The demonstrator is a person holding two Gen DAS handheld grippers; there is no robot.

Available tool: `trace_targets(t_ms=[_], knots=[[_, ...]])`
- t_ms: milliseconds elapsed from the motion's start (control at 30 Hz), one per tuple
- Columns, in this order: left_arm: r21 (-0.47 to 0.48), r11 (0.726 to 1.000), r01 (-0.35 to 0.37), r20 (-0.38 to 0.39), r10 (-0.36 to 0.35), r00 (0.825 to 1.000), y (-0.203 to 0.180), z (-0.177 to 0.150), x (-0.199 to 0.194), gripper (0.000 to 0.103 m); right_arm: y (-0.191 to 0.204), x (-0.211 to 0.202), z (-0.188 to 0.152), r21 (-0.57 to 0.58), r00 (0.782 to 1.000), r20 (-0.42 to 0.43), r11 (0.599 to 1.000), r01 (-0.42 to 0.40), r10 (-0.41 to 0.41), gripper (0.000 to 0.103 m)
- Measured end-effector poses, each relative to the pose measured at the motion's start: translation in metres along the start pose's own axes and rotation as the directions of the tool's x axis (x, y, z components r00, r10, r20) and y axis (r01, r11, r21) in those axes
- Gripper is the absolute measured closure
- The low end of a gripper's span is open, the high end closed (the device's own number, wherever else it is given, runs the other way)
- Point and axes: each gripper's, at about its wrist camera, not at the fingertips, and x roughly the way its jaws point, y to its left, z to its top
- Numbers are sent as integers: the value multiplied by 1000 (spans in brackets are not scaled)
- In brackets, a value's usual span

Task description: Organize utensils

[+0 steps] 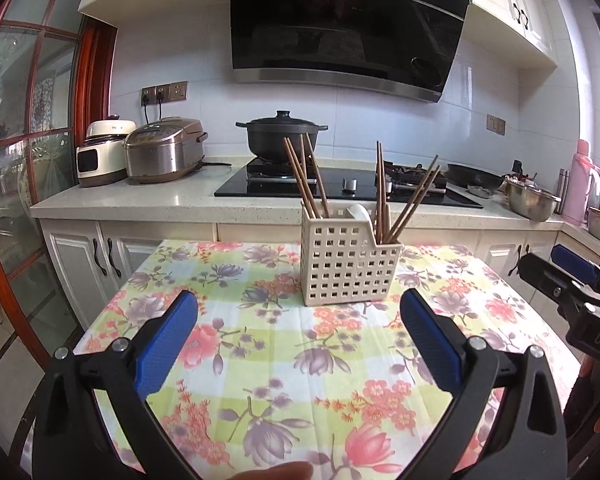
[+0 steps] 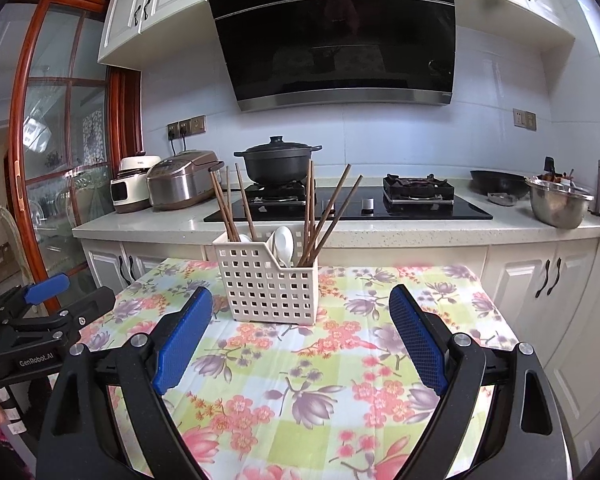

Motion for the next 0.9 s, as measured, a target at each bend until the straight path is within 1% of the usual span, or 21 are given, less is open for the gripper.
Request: trace_targets(t_ms=[367,700,900], knots=[[1,1000,21,22,-22,1000,-1,-3,-17,5,6,-16,1,-23,1000,23,1000,6,-5,19],[15,1000,15,54,-16,998,-4,-2,-33,5,13,-28,5,-32,999,46,999,-2,4,19],[18,1000,6,61,-7,998,-5,-1,-36,5,15,-30,5,-34,999,49,999,-1,3,19]])
